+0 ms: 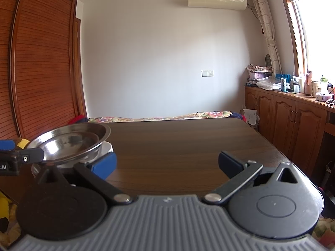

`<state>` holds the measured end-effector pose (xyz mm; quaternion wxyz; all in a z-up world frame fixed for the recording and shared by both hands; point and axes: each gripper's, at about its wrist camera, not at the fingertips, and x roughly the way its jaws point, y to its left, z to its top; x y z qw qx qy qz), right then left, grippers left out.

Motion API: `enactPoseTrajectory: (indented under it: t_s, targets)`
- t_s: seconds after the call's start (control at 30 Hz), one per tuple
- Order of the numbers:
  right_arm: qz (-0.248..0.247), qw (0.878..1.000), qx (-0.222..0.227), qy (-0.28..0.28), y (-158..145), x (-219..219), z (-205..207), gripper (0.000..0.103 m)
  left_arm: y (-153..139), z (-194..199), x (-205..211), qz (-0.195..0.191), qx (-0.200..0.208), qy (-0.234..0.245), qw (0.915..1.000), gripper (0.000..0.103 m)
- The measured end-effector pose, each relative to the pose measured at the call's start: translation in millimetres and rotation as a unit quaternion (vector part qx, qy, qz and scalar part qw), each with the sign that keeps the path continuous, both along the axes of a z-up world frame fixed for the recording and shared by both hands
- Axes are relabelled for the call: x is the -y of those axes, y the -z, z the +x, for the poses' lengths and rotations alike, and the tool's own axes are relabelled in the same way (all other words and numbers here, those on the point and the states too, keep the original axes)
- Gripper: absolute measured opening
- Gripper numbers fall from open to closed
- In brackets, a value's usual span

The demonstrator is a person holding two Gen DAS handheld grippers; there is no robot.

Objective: Organize plates and bowls

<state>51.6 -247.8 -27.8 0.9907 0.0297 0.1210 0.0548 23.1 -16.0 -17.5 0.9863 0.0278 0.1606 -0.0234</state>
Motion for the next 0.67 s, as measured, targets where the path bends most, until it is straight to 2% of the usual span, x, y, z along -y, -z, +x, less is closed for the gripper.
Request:
enactPoseTrajectory:
  t_s: [0.67]
  targets:
    - [-0.004, 1.0, 0.001, -0.002, -1.5, -1.5, -1.0, 0.103, 0.0, 0.2, -0.2, 0.001, 0.0, 0.0, 1.0, 0.103]
